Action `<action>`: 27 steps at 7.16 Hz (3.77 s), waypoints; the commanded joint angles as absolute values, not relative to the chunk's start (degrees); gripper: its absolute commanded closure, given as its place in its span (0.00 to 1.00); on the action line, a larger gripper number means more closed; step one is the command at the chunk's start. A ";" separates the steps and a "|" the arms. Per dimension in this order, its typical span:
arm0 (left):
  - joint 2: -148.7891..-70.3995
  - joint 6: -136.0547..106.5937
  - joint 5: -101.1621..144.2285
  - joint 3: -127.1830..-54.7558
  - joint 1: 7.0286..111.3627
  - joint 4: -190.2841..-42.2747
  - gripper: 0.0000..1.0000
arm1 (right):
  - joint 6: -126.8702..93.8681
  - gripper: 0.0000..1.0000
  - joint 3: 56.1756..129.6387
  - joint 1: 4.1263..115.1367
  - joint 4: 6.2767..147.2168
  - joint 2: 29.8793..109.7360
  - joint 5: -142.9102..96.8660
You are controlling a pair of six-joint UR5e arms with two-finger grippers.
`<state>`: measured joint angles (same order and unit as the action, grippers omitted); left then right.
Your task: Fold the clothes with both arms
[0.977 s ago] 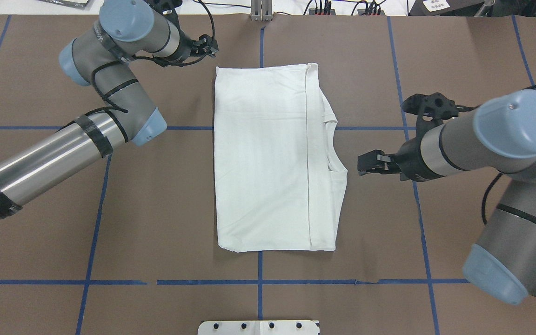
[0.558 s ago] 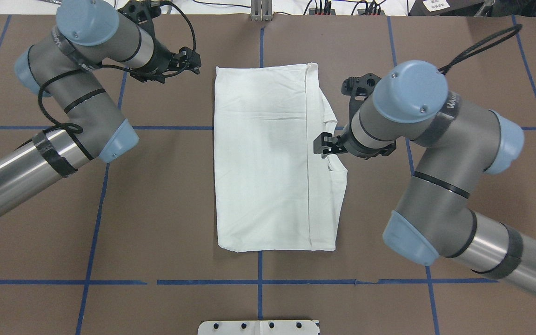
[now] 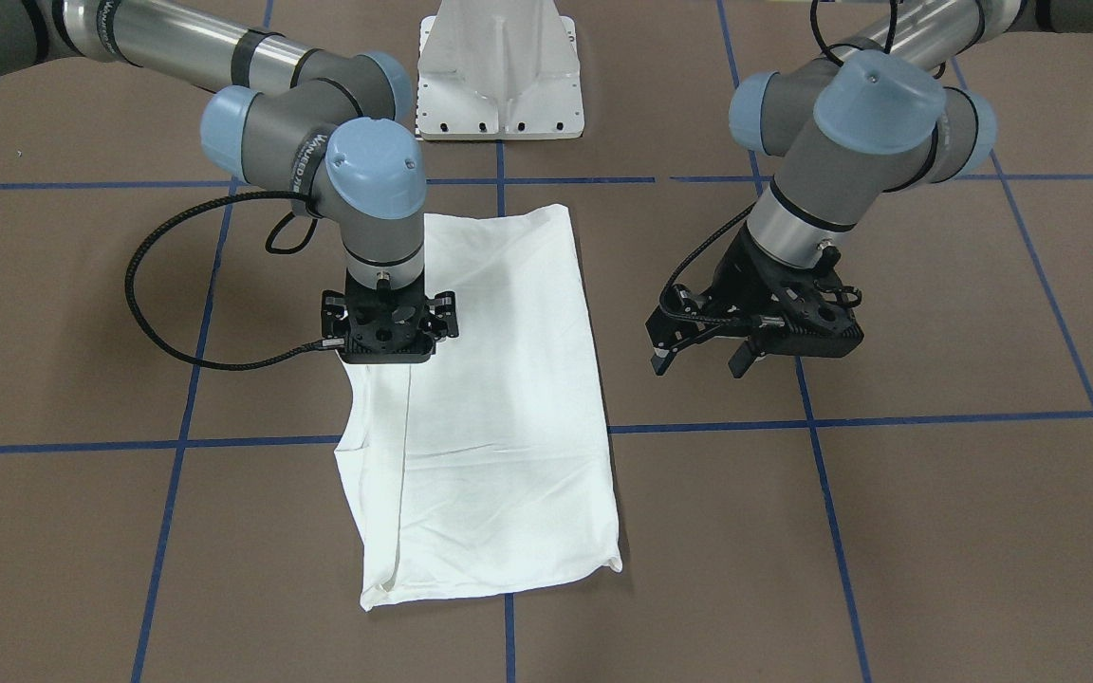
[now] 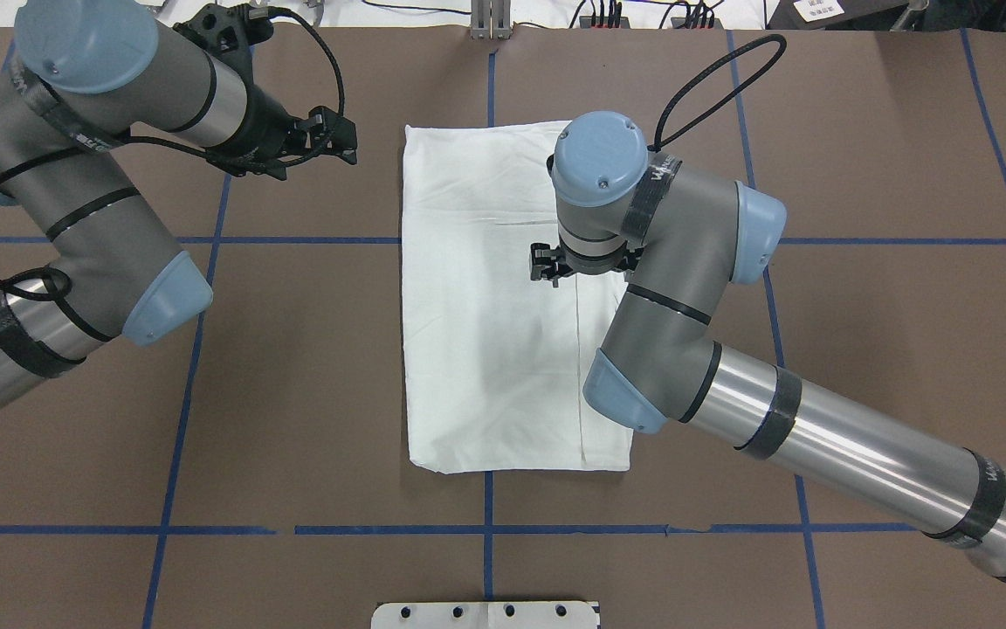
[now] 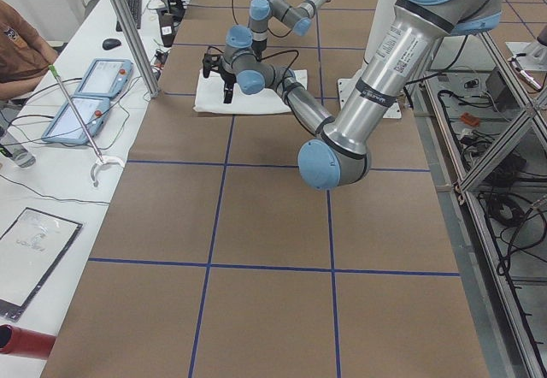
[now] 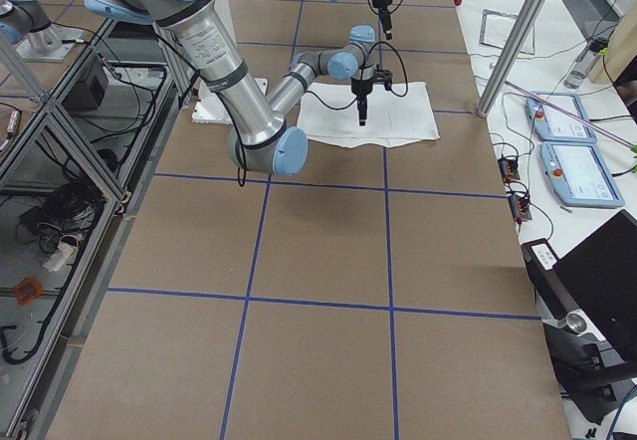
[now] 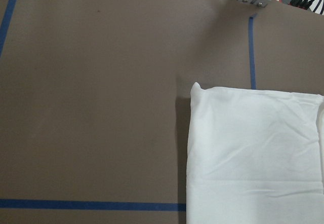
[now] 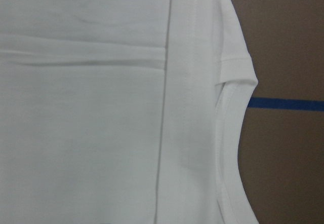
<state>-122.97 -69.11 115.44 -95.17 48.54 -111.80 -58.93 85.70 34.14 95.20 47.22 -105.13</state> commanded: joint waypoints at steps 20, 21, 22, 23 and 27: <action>-125.42 -72.16 115.14 -94.13 45.00 -112.50 0.00 | -44.67 0.00 94.74 36.64 105.21 59.51 -102.39; -125.42 -72.25 115.22 -94.13 44.91 -112.50 0.00 | -44.47 0.00 96.05 36.91 105.03 58.98 -102.91; -125.51 -72.16 115.14 -94.22 44.91 -112.50 0.00 | -44.47 0.00 97.89 37.00 104.42 58.80 -103.09; -125.51 -72.16 115.14 -94.39 44.91 -112.41 0.00 | -44.73 0.00 98.08 36.83 100.67 58.62 -103.53; -127.61 -72.16 112.85 -95.10 44.65 -111.80 0.00 | -45.70 0.00 98.17 32.88 98.78 60.11 -104.85</action>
<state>-126.81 -72.16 113.44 -94.95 44.78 -112.02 -45.63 97.84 33.69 98.24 59.31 -104.40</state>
